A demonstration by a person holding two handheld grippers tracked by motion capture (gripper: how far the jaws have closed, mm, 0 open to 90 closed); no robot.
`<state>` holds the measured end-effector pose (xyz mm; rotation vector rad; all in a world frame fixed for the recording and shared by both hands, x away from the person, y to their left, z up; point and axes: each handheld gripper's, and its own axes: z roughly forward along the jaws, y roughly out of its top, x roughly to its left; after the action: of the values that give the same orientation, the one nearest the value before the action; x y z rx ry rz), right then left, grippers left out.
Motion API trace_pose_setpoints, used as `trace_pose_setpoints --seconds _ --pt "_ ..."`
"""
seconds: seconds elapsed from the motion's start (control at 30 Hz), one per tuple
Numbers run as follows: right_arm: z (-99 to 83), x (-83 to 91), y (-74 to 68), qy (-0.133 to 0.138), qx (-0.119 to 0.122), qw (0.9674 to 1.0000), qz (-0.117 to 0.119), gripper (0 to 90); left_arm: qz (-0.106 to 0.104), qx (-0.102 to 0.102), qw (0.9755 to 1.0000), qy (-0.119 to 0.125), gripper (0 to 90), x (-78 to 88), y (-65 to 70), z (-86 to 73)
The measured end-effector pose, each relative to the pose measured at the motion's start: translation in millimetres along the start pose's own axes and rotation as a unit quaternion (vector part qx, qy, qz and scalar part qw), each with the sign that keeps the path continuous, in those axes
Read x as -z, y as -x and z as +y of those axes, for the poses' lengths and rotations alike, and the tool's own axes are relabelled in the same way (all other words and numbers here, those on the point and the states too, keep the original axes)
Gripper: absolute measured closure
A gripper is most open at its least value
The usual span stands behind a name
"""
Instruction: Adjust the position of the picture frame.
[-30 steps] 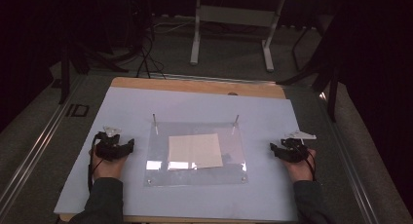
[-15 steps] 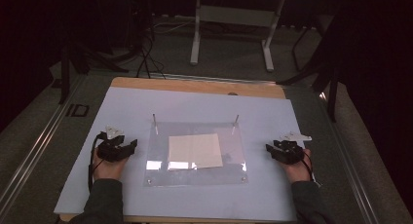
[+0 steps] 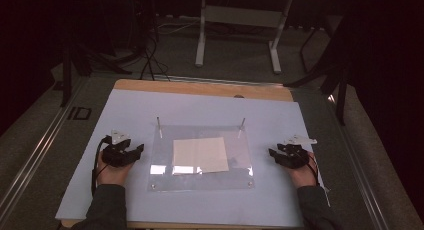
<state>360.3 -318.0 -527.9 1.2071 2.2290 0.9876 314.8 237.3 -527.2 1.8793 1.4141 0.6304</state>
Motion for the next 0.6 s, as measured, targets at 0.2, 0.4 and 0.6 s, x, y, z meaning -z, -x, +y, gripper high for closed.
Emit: trace_pose_setpoints --seconds 0.2,0.4,0.6 --pt "3.2 -0.1 -6.2 0.006 0.001 0.9999 0.012 54.0 -0.011 -0.007 0.9999 0.003 44.1 -1.3 4.1 1.8" --pt "6.8 -2.5 -13.7 0.009 0.010 0.9998 0.016 54.4 -0.027 -0.020 0.9994 0.003 45.0 -3.7 11.0 6.7" --pt "9.1 -7.3 -19.3 0.010 0.012 0.9996 0.022 54.4 -0.030 -0.026 0.9992 0.004 45.0 -5.0 13.2 8.9"
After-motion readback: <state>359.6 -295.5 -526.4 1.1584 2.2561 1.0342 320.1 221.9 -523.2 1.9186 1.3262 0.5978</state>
